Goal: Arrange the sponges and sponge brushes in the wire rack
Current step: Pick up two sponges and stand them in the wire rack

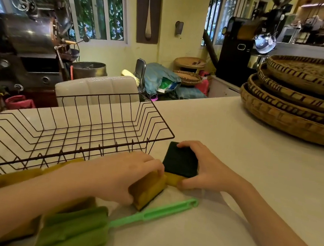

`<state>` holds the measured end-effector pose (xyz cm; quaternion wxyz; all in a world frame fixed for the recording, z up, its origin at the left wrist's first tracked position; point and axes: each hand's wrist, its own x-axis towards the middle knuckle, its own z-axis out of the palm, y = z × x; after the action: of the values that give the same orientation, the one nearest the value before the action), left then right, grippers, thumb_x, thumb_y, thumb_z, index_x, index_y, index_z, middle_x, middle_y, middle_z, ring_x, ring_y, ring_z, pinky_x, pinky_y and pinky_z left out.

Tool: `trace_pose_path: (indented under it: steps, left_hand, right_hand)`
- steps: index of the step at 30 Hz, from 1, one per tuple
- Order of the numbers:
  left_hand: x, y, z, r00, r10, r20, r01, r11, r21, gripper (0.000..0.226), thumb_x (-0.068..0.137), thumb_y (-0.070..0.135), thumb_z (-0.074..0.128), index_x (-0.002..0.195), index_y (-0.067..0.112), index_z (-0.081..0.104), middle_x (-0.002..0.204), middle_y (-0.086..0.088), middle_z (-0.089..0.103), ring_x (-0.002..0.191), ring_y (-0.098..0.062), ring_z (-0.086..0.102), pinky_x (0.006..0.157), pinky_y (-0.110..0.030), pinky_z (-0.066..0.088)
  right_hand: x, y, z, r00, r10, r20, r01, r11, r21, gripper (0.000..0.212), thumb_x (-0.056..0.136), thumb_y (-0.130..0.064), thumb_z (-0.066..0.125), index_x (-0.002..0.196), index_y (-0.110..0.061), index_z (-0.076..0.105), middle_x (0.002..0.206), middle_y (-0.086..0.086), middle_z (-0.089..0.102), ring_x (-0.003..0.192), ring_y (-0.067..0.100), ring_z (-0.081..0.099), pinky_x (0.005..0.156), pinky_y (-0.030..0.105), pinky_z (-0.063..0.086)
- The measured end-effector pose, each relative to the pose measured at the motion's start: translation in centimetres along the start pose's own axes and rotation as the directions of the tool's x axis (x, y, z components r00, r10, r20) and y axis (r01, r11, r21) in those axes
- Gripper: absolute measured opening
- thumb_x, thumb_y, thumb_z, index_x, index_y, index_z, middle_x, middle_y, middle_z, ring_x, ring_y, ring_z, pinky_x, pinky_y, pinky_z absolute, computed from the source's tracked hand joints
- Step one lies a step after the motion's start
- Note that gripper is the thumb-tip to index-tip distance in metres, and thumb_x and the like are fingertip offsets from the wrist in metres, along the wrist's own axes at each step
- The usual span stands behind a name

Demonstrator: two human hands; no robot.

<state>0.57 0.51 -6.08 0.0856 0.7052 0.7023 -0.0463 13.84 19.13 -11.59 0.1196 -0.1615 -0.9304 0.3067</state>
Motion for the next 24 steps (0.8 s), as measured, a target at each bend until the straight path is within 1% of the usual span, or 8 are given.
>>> trace_pose_path:
  steps: [4, 8, 10, 13, 16, 18, 21, 24]
  left_hand:
    - [0.2, 0.1, -1.1, 0.998, -0.021, -0.052, 0.017, 0.997, -0.072, 0.067, 0.071, 0.04, 0.067, 0.123, 0.042, 0.025, 0.124, 0.015, 0.042, 0.106, -0.007, 0.043, 0.088, -0.023, 0.043]
    - [-0.1, 0.1, -2.9, 0.982, -0.011, -0.189, -0.065, 0.918, -0.391, 0.074, 0.064, 0.04, 0.074, 0.12, 0.058, 0.028, 0.118, 0.023, 0.047, 0.108, 0.004, 0.046, 0.089, -0.016, 0.046]
    - [0.1, 0.3, -3.4, 0.968, -0.038, -0.25, -0.125, 0.786, -0.606, 0.071, 0.056, 0.04, 0.071, 0.114, 0.063, 0.036, 0.117, 0.026, 0.046, 0.107, 0.008, 0.047, 0.081, -0.014, 0.051]
    - [0.8, 0.7, -3.3, 0.965, -0.143, -0.22, -0.128, 0.476, -0.87, 0.055, 0.055, 0.024, 0.064, 0.099, 0.056, 0.051, 0.11, 0.017, 0.051, 0.096, -0.004, 0.057, 0.067, -0.017, 0.054]
    - [1.9, 1.0, -2.1, 0.971, -0.205, -0.123, -0.1, 0.115, -0.988, 0.046, 0.061, 0.006, 0.053, 0.095, 0.036, 0.059, 0.106, -0.002, 0.059, 0.092, -0.019, 0.059, 0.07, -0.027, 0.056]
    - [2.2, 1.1, -1.0, 0.978, -0.206, -0.027, -0.038, -0.049, -0.998, 0.046, 0.067, -0.004, 0.049, 0.099, 0.026, 0.061, 0.1, -0.01, 0.058, 0.087, -0.021, 0.058, 0.071, -0.031, 0.056]
    - [2.2, 1.0, 0.6, 0.988, -0.131, 0.084, 0.055, -0.206, -0.977, 0.048, 0.061, -0.002, 0.049, 0.103, 0.016, 0.063, 0.094, -0.011, 0.061, 0.08, -0.021, 0.063, 0.066, -0.034, 0.058]
    - [2.1, 0.8, 1.1, 0.976, -0.119, 0.181, 0.147, -0.252, -0.956, 0.042, 0.071, -0.01, 0.045, 0.103, 0.01, 0.063, 0.097, -0.015, 0.063, 0.086, -0.026, 0.064, 0.069, -0.038, 0.059]
  right_hand:
    - [-0.6, 0.8, -1.0, 0.999, 0.044, 0.022, -0.044, 0.999, 0.022, 0.082, 0.061, -0.029, 0.079, 0.129, -0.032, 0.034, 0.122, -0.012, 0.035, 0.114, 0.01, 0.038, 0.093, 0.024, 0.042]
    - [-0.8, 1.4, -1.5, 0.998, 0.06, 0.019, -0.061, 0.996, 0.062, 0.078, 0.058, -0.03, 0.076, 0.125, -0.036, 0.035, 0.122, -0.011, 0.035, 0.115, 0.012, 0.039, 0.095, 0.028, 0.042]
    - [-0.7, 1.5, -1.6, 0.998, 0.059, 0.022, -0.06, 0.995, 0.074, 0.077, 0.057, -0.033, 0.074, 0.124, -0.037, 0.035, 0.122, -0.01, 0.037, 0.115, 0.012, 0.04, 0.096, 0.029, 0.042]
    - [-0.7, 1.8, -1.6, 0.998, 0.052, 0.026, -0.054, 0.994, 0.092, 0.079, 0.059, -0.034, 0.075, 0.128, -0.033, 0.036, 0.125, -0.009, 0.038, 0.116, 0.013, 0.04, 0.098, 0.031, 0.042]
    - [-0.6, 2.0, -1.5, 0.999, 0.041, 0.008, -0.042, 0.996, 0.084, 0.083, 0.06, -0.043, 0.075, 0.132, -0.03, 0.036, 0.13, -0.007, 0.037, 0.12, 0.012, 0.038, 0.102, 0.031, 0.037]
    - [-0.6, 1.9, -1.6, 0.999, 0.05, 0.005, -0.05, 0.995, 0.084, 0.083, 0.06, -0.047, 0.074, 0.132, -0.03, 0.034, 0.13, -0.007, 0.036, 0.12, 0.011, 0.037, 0.103, 0.03, 0.036]
    - [-0.6, 1.9, -1.6, 0.998, 0.066, 0.017, -0.067, 0.994, 0.086, 0.082, 0.066, -0.041, 0.076, 0.133, -0.031, 0.032, 0.128, -0.01, 0.033, 0.12, 0.012, 0.036, 0.102, 0.028, 0.035]
    - [-0.6, 2.0, -1.6, 0.998, 0.061, 0.033, -0.063, 0.997, 0.051, 0.08, 0.07, -0.033, 0.077, 0.135, -0.031, 0.029, 0.133, -0.008, 0.031, 0.121, 0.012, 0.034, 0.098, 0.024, 0.034]
